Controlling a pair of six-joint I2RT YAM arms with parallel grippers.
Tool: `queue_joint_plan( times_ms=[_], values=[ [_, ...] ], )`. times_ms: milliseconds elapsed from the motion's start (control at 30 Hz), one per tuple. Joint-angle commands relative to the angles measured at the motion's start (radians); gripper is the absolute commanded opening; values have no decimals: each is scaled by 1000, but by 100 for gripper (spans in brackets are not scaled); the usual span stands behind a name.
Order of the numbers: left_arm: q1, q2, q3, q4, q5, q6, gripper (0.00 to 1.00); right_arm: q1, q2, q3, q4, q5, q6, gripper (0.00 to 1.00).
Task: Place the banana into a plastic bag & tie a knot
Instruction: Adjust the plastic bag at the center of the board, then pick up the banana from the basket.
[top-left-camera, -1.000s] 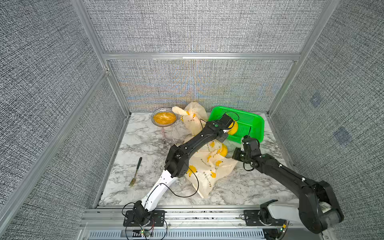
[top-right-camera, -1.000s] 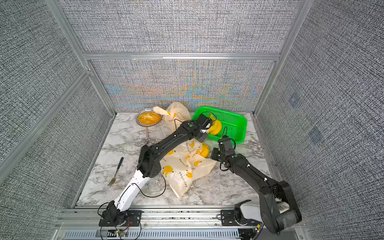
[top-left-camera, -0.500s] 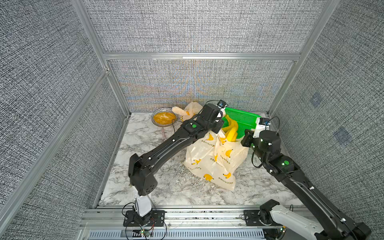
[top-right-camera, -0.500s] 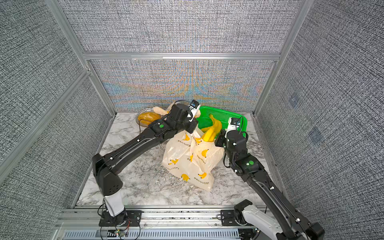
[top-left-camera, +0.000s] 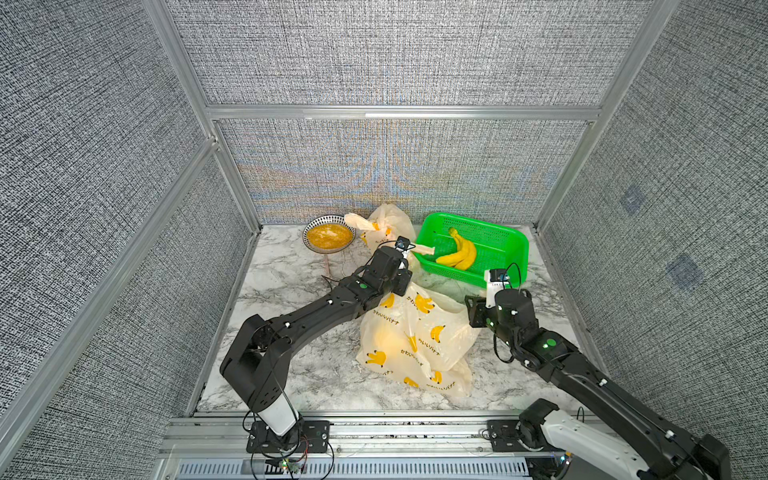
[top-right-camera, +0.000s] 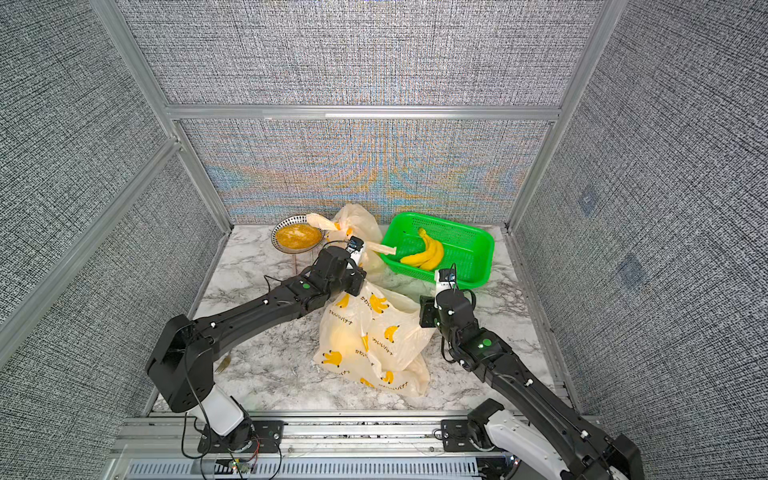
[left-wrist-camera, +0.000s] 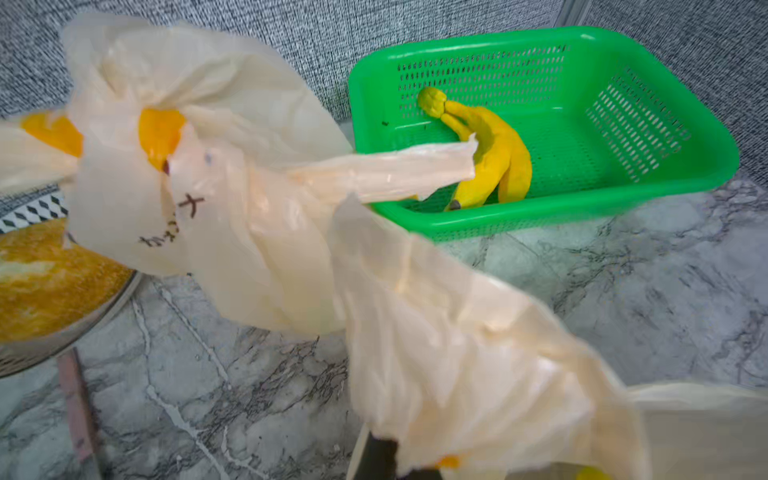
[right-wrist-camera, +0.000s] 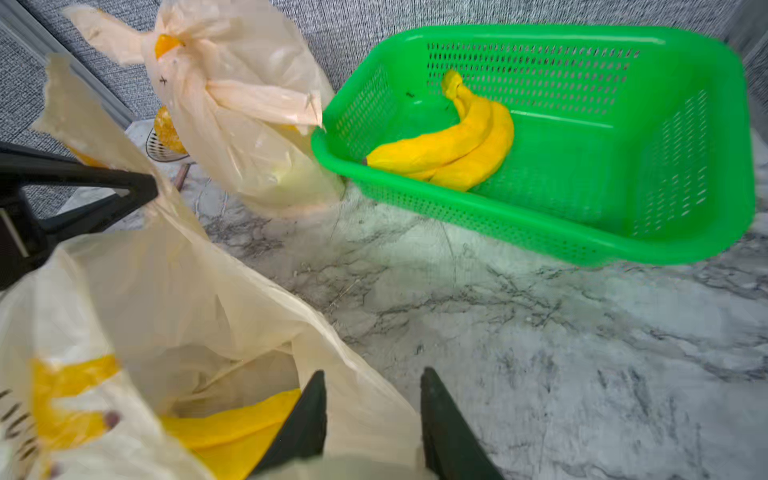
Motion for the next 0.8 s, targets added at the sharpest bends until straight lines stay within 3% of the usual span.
queue_joint_plan(
  times_ms=[0,33,200,333,433,567,667,767],
  values=[
    [2,-17,-19,59,65,-9,0,-65,-3,44,-11,-171,40,43],
    [2,-28,-29,66,71,-6,0,-100,-7,70,-18,-219,42,43],
    [3,-95,-87,87,86,4,0,-237,50,229,-101,-360,21,81],
    [3,-200,-164,127,86,13,0,-348,192,327,-75,-396,-2,95],
    [3,-265,-191,140,91,39,0,-415,353,414,-13,-408,13,97],
    [3,-324,-194,135,162,67,0,-467,604,578,28,-329,-2,97],
    [3,-337,-180,101,270,63,0,-489,835,757,-24,-265,-48,97],
    [2,-312,-149,33,395,81,0,-496,1069,984,-145,-289,-93,94]
  ],
)
